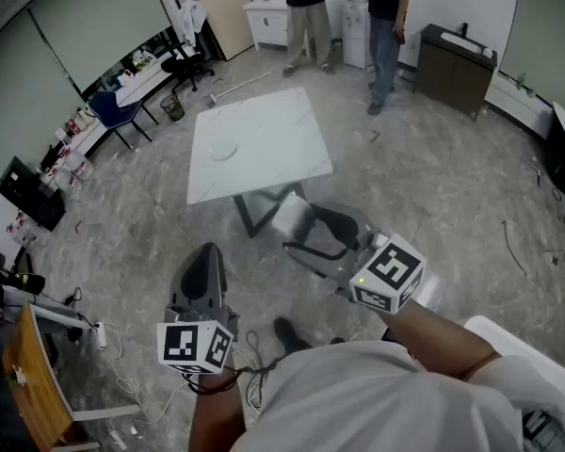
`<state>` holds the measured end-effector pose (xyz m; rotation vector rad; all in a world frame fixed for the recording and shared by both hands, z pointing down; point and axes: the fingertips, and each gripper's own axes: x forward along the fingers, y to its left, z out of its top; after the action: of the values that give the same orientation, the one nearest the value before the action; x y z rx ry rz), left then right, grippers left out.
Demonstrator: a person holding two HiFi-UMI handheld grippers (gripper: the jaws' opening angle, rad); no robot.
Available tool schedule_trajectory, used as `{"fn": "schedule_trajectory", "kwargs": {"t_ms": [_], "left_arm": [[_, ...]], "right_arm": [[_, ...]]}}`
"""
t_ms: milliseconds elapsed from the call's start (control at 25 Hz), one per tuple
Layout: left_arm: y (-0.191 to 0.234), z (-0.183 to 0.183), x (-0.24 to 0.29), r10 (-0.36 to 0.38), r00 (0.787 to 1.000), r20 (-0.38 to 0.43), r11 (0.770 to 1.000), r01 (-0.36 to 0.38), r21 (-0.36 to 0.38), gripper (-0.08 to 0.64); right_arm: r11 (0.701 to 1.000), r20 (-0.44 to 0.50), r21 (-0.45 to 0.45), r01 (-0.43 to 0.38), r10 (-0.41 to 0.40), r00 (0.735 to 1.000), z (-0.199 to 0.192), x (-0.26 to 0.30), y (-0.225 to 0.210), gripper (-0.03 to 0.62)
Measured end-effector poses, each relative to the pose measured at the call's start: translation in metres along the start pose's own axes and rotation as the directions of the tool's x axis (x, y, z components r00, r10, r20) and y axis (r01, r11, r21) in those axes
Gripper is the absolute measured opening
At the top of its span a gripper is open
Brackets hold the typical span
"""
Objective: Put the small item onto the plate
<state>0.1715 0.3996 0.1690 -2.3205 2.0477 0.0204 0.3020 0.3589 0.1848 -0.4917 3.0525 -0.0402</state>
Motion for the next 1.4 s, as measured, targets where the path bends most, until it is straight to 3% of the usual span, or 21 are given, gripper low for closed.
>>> {"fn": "schedule_trajectory", "kwargs": {"t_ms": [800, 1160, 1400], "left_arm": [[0.035, -0.028, 0.036, 0.011, 0.999, -0.031, 0.999, -0.012, -0.034, 0.006], [0.114, -0.042, 0.073, 0.043, 0.999, -0.033, 0.998, -0.044, -0.045, 0.006], [0.185, -0.04, 0.113, 0.022, 0.999, -0.036, 0.998, -0.024, -0.052, 0.006]], "right_arm": [[1.0, -0.019, 0.011, -0.013, 0.013, 1.0, -0.019, 0.041, -0.025, 0.288], [1.0, -0.046, 0.007, -0.003, 0.003, 0.999, -0.032, 0.115, -0.056, 0.288], [1.0, -0.045, 0.005, 0.022, -0.021, 0.999, -0.026, 0.19, -0.079, 0.288]]}}
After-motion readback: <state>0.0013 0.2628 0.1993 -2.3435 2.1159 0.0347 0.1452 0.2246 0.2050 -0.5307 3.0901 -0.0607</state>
